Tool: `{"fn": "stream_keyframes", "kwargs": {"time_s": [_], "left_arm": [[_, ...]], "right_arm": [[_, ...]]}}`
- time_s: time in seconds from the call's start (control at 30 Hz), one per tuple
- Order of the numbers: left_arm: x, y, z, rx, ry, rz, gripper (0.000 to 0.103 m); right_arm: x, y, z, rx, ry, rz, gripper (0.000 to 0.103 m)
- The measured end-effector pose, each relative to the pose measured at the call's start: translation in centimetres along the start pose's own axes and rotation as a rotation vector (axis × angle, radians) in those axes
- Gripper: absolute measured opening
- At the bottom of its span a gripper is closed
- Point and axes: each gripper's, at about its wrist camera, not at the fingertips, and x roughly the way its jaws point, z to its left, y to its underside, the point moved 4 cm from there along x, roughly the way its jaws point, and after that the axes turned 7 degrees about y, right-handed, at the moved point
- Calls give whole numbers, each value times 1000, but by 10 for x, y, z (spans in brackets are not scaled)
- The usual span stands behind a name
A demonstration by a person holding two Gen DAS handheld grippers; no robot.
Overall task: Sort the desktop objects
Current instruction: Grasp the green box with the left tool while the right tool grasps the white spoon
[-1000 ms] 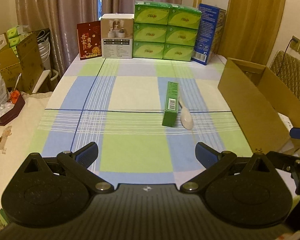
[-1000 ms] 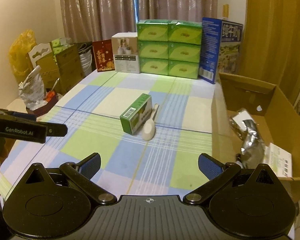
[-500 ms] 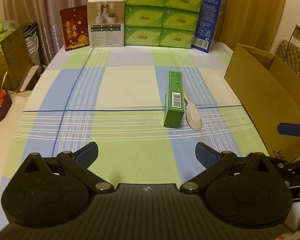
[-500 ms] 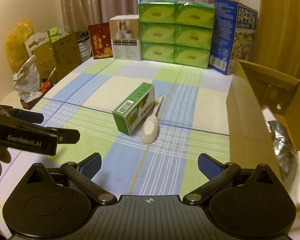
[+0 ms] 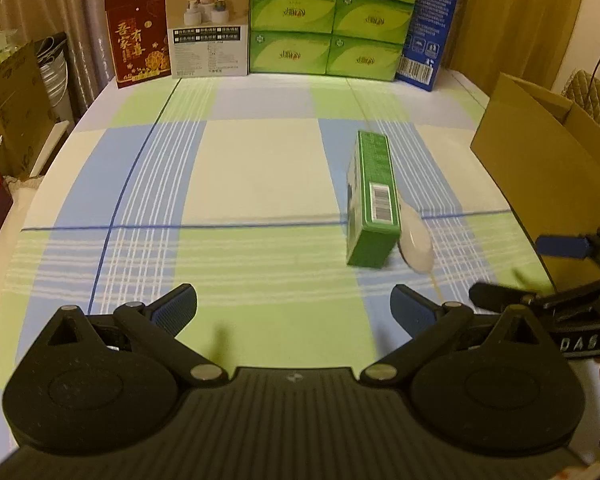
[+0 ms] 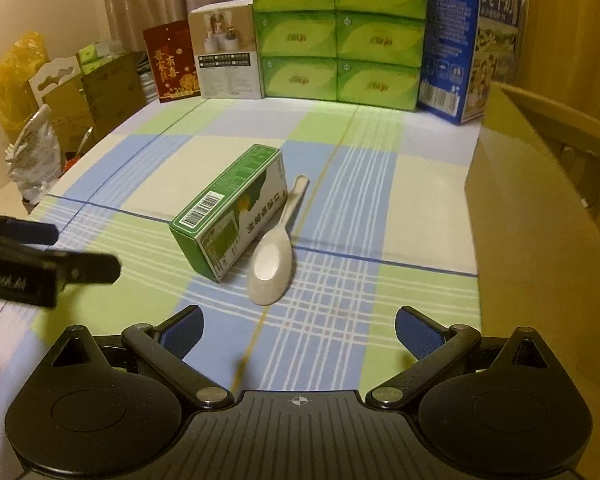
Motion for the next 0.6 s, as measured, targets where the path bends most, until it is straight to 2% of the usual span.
{"fn": "stream_keyframes", "kwargs": {"time_s": [0.1,0.2,0.4,0.5,0.6], "left_arm": [[7,-6,3,-14,0,-20,100],[10,-10,5,-15,13,-45,101],[10,-14,6,7,28,-91,101],[13,-18,4,16,44,-87,101],[16,-22,1,51,26,-75,101]], "right_arm": [[6,0,0,10,-21,17,101],[11,-4,1,16,12,32,101],[20,-9,10,-13,53,3,101],[22,-11,9,-12,39,-6,101],[24,-13,5,11,34,-25,101]]}}
